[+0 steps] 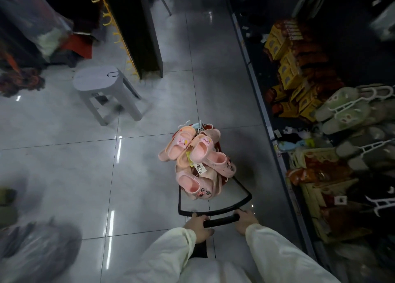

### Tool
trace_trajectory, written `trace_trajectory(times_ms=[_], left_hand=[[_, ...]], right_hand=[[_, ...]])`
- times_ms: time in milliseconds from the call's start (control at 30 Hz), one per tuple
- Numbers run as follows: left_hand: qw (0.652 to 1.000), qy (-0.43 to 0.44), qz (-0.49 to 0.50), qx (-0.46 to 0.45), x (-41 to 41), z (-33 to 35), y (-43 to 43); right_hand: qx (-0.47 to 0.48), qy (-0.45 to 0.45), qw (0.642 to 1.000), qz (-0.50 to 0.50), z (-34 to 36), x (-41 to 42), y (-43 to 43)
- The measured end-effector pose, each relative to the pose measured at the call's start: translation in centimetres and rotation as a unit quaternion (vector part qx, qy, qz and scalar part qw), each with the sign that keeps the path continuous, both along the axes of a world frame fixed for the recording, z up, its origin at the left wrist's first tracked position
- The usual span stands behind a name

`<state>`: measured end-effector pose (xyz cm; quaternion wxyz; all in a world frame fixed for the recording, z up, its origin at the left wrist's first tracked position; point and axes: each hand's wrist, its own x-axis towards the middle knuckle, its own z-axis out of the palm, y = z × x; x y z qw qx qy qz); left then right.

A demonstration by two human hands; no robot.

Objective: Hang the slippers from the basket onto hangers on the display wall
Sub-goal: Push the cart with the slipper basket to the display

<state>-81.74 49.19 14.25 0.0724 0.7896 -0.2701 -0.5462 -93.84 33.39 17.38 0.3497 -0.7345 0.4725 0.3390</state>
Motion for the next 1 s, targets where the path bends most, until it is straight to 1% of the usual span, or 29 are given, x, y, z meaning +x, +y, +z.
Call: trace_trajectory(times_ms=[267, 467, 633, 700, 800, 900, 1000], left_hand=[[1.000, 0.007, 0.020, -0.004, -11.3, -0.6, 4.0], [1.000, 0.014, 0.007, -0.002, -19.6, -1.0, 5.9], [0.999, 0.044, -0.014, -0.001, -26.0, -1.5, 7.6], [0.998, 0.059, -0.022, 0.006, -28.1, -1.6, 7.9], [0.994, 0.093, -0.049, 0.005, -30.9, -0.8, 7.7], [0.989, 0.122, -0.079, -0.003, -33.4, -0.6, 7.4], [0.986, 0.125, -0.109, -0.024, -35.3, -1.2, 7.4]], right_hand=[[-0.004, -0.027, 0.999, -0.021, -1.1, -11.5, 4.2], [-0.052, -0.031, 0.998, -0.030, -2.1, -20.1, 6.9], [-0.047, 0.000, 0.997, -0.053, -1.5, -26.4, 8.9], [-0.037, -0.002, 0.996, -0.087, -1.3, -28.8, 9.4], [-0.031, -0.016, 0.983, -0.181, -1.4, -32.1, 10.1], [-0.039, -0.017, 0.957, -0.288, -1.8, -35.2, 11.1], [-0.049, -0.009, 0.920, -0.389, -2.2, -38.2, 12.0]])
